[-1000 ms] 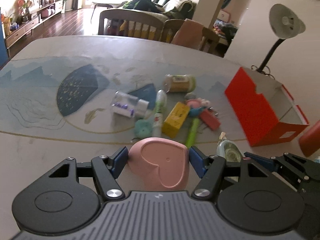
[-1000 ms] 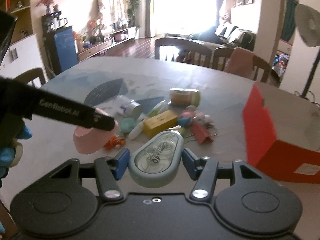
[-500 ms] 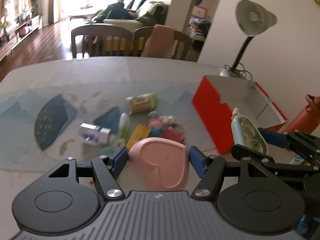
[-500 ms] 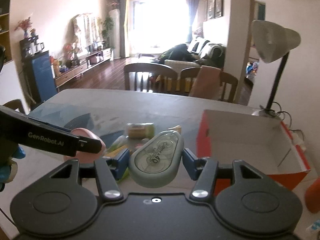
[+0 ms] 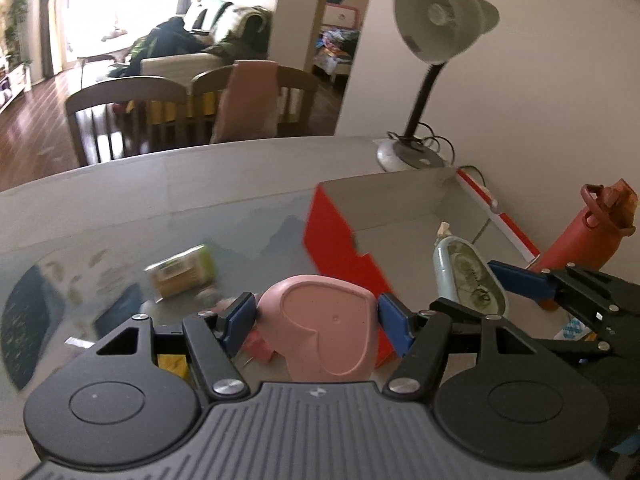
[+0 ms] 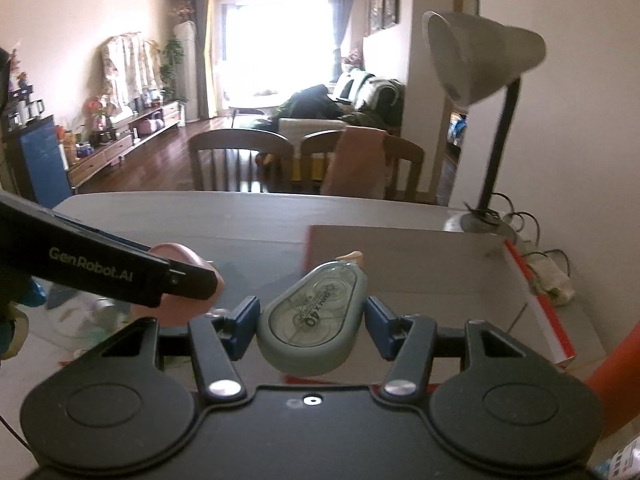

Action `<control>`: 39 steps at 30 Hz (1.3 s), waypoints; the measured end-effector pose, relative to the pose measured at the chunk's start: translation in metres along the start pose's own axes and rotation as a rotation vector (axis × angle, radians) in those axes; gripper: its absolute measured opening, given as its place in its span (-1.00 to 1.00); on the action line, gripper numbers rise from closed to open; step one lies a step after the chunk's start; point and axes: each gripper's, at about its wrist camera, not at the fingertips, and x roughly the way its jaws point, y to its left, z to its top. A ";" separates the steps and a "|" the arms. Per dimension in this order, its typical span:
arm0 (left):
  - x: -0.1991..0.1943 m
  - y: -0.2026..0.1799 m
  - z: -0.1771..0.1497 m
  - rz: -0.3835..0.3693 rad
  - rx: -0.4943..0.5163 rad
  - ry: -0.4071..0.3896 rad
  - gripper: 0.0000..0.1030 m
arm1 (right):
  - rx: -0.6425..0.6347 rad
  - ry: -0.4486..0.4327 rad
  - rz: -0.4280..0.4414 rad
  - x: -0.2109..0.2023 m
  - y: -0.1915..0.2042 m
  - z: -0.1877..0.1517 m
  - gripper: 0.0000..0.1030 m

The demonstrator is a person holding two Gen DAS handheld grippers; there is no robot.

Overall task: Organize rigid objects
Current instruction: 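Carry the heart dish and tape dispenser with both tools into the red box, then lower and open the left tool on the heart dish while the right tool releases the dispenser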

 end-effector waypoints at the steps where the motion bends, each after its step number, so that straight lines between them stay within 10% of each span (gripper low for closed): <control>1: 0.005 -0.005 0.003 -0.004 0.008 0.004 0.31 | 0.003 0.003 -0.009 0.004 -0.008 0.000 0.11; 16: 0.123 -0.083 0.061 -0.024 0.108 0.102 0.31 | 0.026 0.124 -0.071 0.058 -0.109 -0.014 0.11; 39: 0.274 -0.108 0.068 0.033 0.113 0.441 0.31 | -0.055 0.415 0.036 0.113 -0.134 -0.042 0.11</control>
